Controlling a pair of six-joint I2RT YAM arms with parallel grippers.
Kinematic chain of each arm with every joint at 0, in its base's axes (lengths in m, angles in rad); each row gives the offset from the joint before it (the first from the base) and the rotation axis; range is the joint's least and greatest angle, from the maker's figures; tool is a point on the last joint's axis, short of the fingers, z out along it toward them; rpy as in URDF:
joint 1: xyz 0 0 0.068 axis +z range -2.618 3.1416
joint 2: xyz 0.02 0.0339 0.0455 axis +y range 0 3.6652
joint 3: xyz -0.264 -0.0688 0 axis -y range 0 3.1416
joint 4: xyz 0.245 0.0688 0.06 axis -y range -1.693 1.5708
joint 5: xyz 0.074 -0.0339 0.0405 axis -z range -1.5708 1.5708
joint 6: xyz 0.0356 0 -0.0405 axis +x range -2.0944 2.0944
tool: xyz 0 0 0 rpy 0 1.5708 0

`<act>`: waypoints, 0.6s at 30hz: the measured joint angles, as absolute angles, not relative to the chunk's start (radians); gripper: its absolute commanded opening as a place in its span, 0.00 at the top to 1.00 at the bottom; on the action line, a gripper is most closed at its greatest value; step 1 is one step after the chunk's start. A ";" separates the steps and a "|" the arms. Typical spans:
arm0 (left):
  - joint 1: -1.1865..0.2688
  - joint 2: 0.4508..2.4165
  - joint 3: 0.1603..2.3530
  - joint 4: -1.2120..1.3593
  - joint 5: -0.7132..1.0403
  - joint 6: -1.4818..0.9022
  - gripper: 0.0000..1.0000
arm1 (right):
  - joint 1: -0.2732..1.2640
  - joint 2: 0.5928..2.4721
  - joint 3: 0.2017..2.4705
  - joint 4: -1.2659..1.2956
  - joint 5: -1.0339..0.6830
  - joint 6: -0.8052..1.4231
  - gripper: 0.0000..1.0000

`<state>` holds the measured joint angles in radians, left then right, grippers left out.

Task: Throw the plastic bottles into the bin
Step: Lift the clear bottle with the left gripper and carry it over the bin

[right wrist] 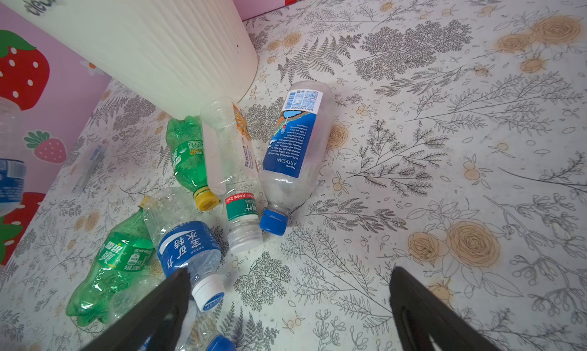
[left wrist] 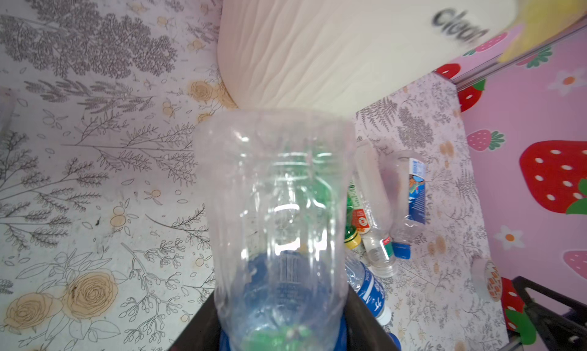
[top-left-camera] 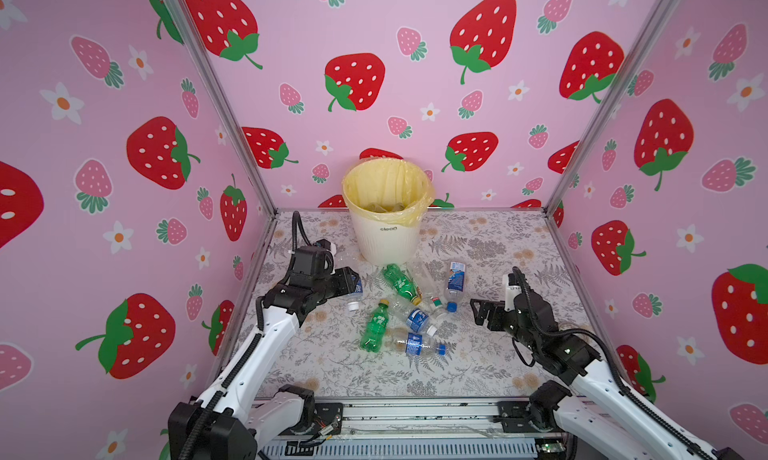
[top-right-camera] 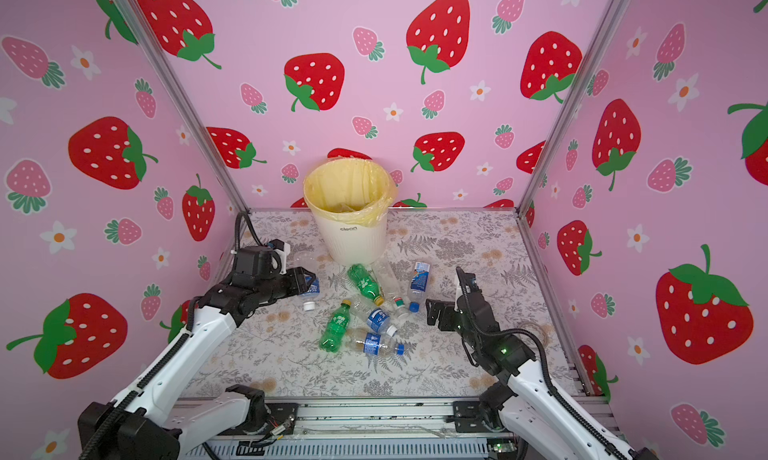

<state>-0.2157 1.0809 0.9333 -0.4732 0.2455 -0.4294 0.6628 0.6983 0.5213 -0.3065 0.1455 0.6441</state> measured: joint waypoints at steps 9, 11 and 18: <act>-0.214 1.024 1.028 -0.438 0.254 -0.387 0.44 | 0.663 0.741 0.521 -0.283 0.140 0.654 0.01; -0.214 1.023 1.034 -0.428 0.254 -0.384 0.44 | 0.663 0.756 0.521 -0.277 0.137 0.654 0.01; -0.213 1.019 1.046 -0.380 0.252 -0.383 0.44 | 0.663 0.800 0.521 -0.245 0.120 0.654 0.01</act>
<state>-0.2131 1.0195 1.0462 -0.3798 0.2523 -0.3828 0.6628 0.7998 0.5213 -0.2447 0.1200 0.6540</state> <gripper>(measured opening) 0.563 0.994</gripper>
